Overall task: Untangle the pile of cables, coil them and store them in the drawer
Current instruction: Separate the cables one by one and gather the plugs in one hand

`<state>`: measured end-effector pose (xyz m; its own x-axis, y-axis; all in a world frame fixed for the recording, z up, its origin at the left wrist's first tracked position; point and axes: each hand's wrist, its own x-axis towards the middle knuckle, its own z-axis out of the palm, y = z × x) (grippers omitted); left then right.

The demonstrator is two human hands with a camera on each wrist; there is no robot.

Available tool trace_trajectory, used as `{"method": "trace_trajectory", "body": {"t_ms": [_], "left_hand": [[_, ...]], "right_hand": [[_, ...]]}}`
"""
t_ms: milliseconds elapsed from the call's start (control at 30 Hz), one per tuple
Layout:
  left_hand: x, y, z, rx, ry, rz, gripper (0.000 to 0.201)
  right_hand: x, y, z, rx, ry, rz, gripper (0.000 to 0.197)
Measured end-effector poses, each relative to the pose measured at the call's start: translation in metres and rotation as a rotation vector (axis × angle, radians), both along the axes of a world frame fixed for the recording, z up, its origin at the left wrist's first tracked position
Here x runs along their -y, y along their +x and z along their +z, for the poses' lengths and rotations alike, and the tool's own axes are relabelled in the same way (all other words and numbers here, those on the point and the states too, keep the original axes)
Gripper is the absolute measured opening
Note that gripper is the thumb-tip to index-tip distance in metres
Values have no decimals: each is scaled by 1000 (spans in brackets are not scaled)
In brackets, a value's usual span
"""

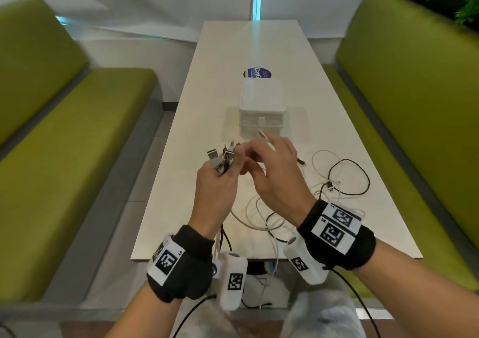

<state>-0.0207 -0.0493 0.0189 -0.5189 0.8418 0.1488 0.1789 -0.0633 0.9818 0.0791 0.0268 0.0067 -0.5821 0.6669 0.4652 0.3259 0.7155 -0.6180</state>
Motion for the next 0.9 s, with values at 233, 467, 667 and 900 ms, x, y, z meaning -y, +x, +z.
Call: {"method": "trace_trajectory", "body": {"t_ms": [233,467,667,900], "left_hand": [[-5,-3,-4,-114,-44,9,38],[-3,-19,-2,22,99,162,43],[3,-10,1,44,141,143,43],[9,-13,24,203,306,149,38]], "right_hand": [[-6,7,-8,-26,-96,71,8],[-8,17,-18,106,-42,125,6],[-8,19,-30,236,69,24,4],[-27,29,-35,426,27,-94,25]]}}
